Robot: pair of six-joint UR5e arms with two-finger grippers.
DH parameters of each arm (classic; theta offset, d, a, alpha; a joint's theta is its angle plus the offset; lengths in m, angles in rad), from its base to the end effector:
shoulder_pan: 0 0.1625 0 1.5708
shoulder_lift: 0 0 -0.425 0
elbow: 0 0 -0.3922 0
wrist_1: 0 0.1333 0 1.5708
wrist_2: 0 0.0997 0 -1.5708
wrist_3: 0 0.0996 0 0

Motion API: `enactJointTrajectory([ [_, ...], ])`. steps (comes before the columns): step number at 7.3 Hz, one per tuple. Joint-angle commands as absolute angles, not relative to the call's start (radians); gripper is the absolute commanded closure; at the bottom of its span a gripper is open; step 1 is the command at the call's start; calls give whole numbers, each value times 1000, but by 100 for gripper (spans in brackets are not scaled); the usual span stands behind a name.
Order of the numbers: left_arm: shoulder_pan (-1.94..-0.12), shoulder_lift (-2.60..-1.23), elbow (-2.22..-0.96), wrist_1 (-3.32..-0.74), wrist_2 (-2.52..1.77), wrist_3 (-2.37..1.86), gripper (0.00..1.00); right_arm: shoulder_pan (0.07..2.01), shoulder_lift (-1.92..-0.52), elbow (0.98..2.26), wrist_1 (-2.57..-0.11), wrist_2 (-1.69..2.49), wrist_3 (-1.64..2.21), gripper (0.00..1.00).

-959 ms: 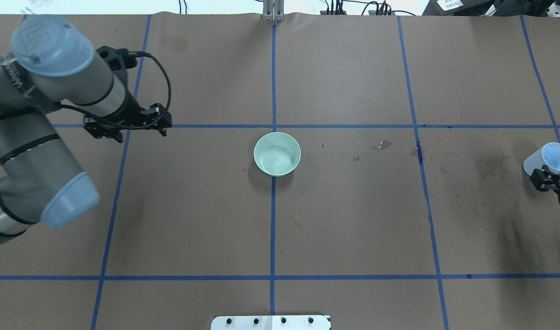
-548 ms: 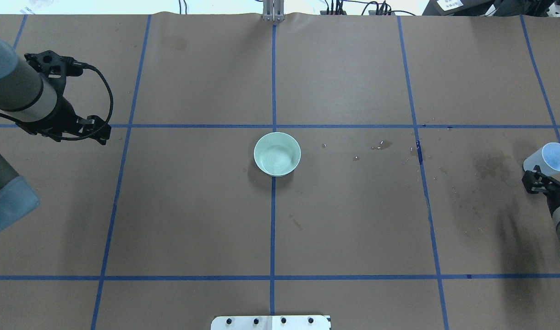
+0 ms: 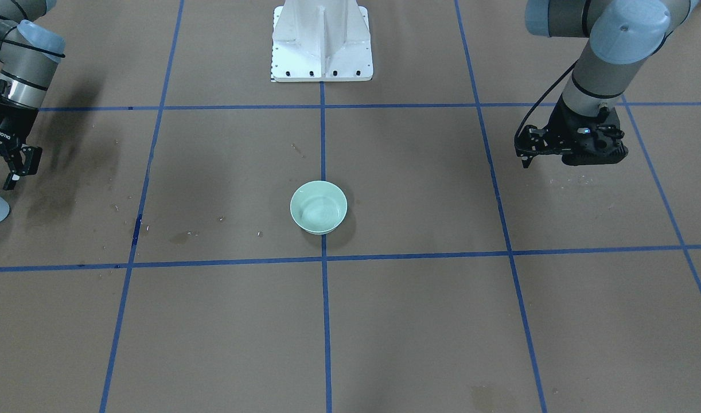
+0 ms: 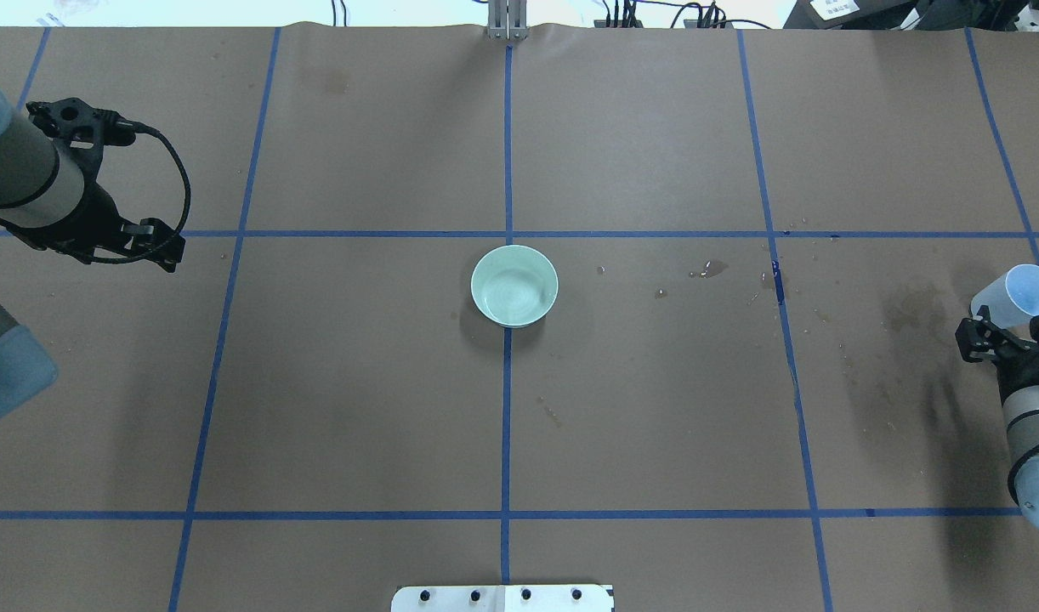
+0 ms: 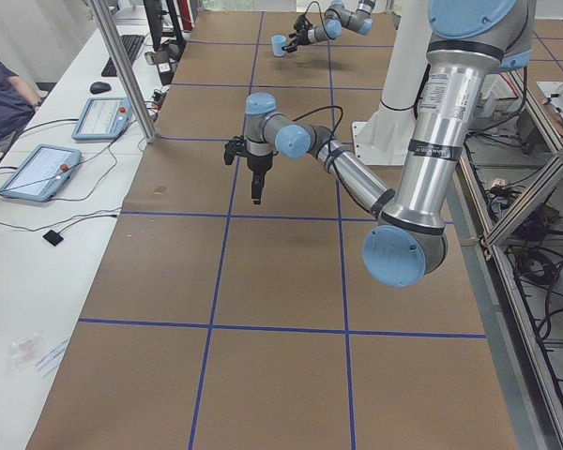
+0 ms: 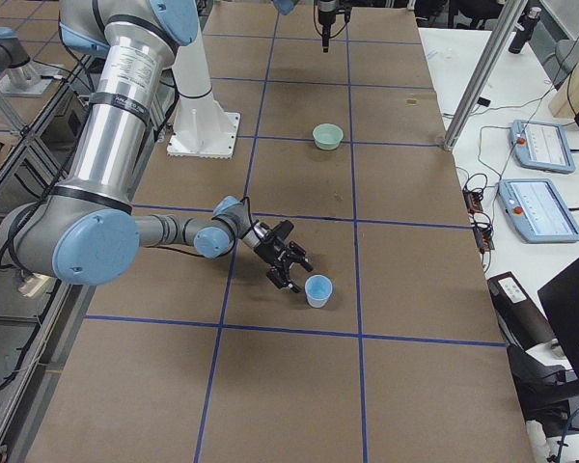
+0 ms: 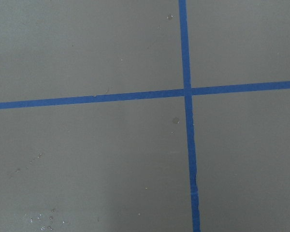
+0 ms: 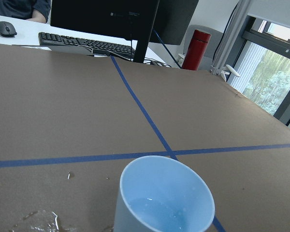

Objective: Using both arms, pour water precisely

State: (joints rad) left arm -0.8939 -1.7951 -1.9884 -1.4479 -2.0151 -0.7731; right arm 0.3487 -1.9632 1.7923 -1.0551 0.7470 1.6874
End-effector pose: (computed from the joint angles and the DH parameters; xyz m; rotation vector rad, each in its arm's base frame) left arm 0.2676 -0.4775 0.3707 0.0940 0.6631 0.0227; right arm -0.2496 -0.3104 0.6519 0.8597 -0.2317 0.5766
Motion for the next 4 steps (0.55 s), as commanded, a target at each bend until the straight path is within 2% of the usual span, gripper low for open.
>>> enactJointTrajectory([
  [1,-893,-1796,-1982,-1451,-2017,-778,0,341,-1927,1734,-1052,713,1709,2],
  [4,-893,-1801,-1982,-1451,-2017,-787,0,339,-1917,1691,-1048,683,1724,1],
])
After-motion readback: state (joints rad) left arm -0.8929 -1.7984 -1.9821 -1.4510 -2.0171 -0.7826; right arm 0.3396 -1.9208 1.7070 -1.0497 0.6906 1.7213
